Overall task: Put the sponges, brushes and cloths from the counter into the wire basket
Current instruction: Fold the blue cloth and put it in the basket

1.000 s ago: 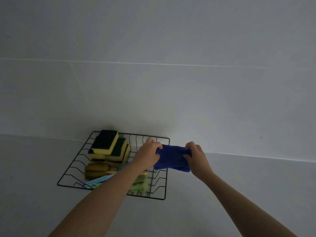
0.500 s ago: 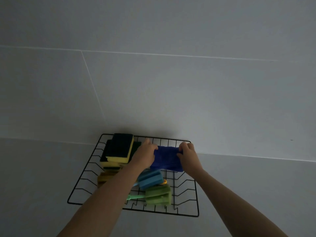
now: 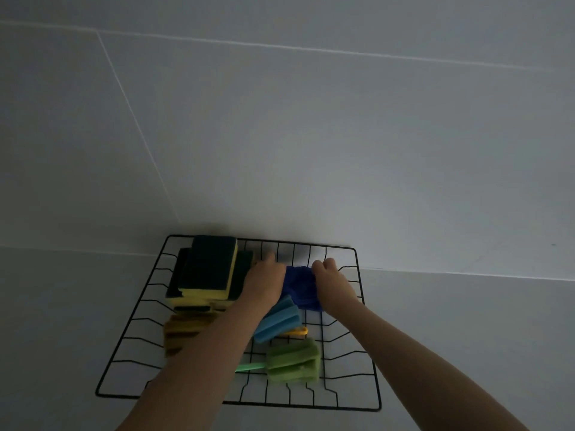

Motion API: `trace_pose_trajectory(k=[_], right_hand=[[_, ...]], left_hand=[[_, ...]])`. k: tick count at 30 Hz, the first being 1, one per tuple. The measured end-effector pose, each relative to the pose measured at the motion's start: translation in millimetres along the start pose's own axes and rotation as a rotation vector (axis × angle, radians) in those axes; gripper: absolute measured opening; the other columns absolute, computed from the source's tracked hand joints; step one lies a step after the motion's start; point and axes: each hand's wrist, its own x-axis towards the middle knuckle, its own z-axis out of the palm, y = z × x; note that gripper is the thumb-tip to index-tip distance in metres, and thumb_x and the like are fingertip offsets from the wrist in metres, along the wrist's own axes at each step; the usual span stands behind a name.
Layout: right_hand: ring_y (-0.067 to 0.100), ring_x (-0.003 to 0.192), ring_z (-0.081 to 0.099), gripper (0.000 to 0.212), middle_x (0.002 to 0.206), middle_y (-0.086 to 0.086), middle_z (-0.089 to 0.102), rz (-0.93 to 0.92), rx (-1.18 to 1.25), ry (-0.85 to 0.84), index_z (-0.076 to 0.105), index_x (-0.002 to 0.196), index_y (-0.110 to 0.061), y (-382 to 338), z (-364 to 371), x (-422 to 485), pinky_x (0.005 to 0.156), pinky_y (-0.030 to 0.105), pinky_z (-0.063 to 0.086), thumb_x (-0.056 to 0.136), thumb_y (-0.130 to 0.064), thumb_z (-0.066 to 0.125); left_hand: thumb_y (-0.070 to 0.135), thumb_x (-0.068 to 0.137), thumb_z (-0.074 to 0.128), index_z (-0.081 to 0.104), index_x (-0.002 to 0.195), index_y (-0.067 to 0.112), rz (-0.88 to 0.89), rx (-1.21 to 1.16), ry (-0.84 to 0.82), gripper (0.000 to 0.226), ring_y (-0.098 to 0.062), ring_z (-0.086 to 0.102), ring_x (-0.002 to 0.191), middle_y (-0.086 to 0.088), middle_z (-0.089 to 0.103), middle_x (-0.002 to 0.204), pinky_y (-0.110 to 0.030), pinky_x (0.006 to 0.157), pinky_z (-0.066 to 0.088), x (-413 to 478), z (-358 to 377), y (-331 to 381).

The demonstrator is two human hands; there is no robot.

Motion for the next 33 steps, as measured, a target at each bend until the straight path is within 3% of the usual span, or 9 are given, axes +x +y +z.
trace_pose_trajectory(k=[6,10,14,16,19,24,26,30,33], right_hand=[[0.030,0.122,0.040,0.044,0.136,0.016,0.033,-0.022,-0.134,-0.074,0.042,0.127,-0.003,-3,2,-2,0.096,0.036,0.046,0.085,-0.002,0.057],[0.030,0.133,0.024,0.042,0.145,0.014,0.023,-0.050,-0.252,-0.090,0.046,0.127,-0.003,-6,0,-13,0.099,0.035,0.044,0.088,-0.014,0.056],[0.031,0.144,0.002,0.062,0.157,0.013,-0.001,-0.092,-0.265,-0.053,0.010,0.146,-0.009,-5,-7,-28,0.113,0.040,0.025,0.096,-0.034,0.038],[0.029,0.145,-0.008,0.068,0.158,0.011,-0.011,-0.104,-0.246,-0.031,-0.007,0.147,-0.014,-4,-15,-39,0.118,0.042,0.010,0.097,-0.042,0.030],[0.028,0.144,-0.018,0.073,0.155,0.010,-0.022,-0.091,-0.241,0.028,-0.021,0.143,-0.015,1,-30,-58,0.118,0.043,-0.001,0.096,-0.049,0.024],[0.025,0.140,-0.027,0.073,0.147,0.006,-0.037,-0.037,-0.255,0.142,-0.038,0.125,-0.017,16,-55,-91,0.117,0.044,-0.008,0.093,-0.056,0.016],[0.023,0.135,-0.032,0.072,0.137,0.003,-0.042,-0.007,-0.243,0.185,-0.039,0.124,-0.019,26,-66,-111,0.116,0.044,-0.011,0.089,-0.061,0.007],[0.024,0.127,-0.037,0.083,0.136,0.005,-0.043,0.022,-0.238,0.263,-0.048,0.118,-0.022,54,-80,-152,0.112,0.045,-0.014,0.053,-0.070,-0.033],[0.026,0.128,-0.037,0.084,0.136,0.005,-0.044,0.066,-0.218,0.276,-0.053,0.113,-0.023,78,-84,-186,0.110,0.045,-0.015,0.045,-0.071,-0.041]], left_hand=[[0.010,0.095,0.038,0.050,0.120,0.003,0.041,0.116,-0.003,0.028,-0.032,0.042,0.119,-0.019,0.043,0.132,-0.037,0.095,0.040,5,13,-6],[0.006,0.089,0.051,0.057,0.106,0.000,0.047,0.207,-0.062,0.020,-0.030,0.036,0.122,-0.016,0.037,0.133,-0.038,0.100,0.039,-2,9,-3],[0.013,0.092,0.048,0.054,0.116,0.003,0.112,0.266,0.012,0.027,-0.029,0.035,0.125,-0.014,0.039,0.133,-0.039,0.105,0.035,-5,-1,-3],[0.022,0.095,0.043,0.044,0.129,0.009,0.152,0.241,0.064,0.036,-0.028,0.030,0.132,-0.014,0.035,0.141,-0.041,0.109,0.030,-11,-8,3],[0.033,0.098,0.034,0.016,0.145,0.020,0.149,0.212,0.089,0.052,-0.029,0.004,0.145,-0.012,0.006,0.157,-0.047,0.118,0.011,-21,-19,14],[0.045,0.098,0.024,-0.022,0.139,0.024,0.140,0.230,0.138,0.065,-0.026,-0.013,0.145,-0.007,-0.015,0.157,-0.048,0.117,-0.003,-43,-38,35],[0.048,0.096,0.022,-0.028,0.133,0.023,0.164,0.232,0.166,0.067,-0.026,-0.014,0.145,-0.007,-0.020,0.155,-0.049,0.117,-0.004,-55,-45,48],[0.052,0.095,0.021,-0.018,0.144,0.021,0.216,0.206,0.186,0.070,-0.025,-0.015,0.145,-0.006,-0.021,0.155,-0.049,0.117,-0.003,-82,-49,80],[0.053,0.095,0.023,-0.017,0.144,0.021,0.259,0.167,0.169,0.071,-0.025,-0.015,0.144,-0.008,-0.019,0.156,-0.048,0.117,-0.002,-102,-40,104]])
